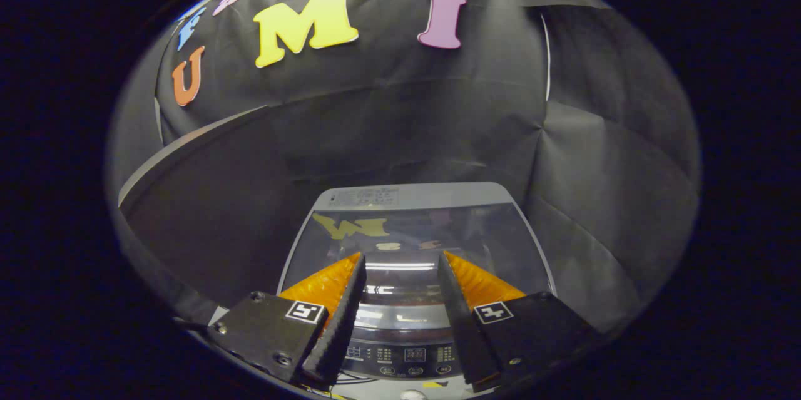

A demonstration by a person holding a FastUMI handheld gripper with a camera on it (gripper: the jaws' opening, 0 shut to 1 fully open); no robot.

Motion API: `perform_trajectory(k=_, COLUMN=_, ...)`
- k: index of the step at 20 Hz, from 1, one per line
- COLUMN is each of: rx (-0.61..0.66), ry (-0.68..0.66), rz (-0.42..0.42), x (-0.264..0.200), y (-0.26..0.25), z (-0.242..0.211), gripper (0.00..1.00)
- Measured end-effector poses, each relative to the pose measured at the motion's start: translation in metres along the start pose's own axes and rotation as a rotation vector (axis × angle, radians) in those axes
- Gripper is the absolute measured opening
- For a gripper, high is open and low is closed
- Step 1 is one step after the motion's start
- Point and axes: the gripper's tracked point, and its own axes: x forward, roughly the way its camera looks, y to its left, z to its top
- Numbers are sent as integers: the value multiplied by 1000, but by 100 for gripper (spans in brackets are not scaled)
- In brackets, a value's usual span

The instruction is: Put the clothes into the washing machine and then close the washing machine lid.

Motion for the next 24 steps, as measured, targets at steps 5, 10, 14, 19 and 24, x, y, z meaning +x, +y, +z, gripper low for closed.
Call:
perform_trajectory(k=5, rx=22, ry=-29, rz=-15, x=-6, y=-2, z=-1, gripper=73)
perform_trajectory(k=10, rx=-25, ry=-107, rz=-4, x=-76, y=12, z=-15, gripper=73)
perform_trajectory(k=14, rx=-49, ry=-198, rz=-7, x=-161, y=30, z=-34, gripper=73)
perform_trajectory(k=19, rx=-62, ry=-310, rz=-32, x=-274, y=42, z=-70, gripper=79)
perform_trajectory(k=24, rx=-43, ry=-367, rz=-48, x=-362, y=43, z=-100, gripper=86)
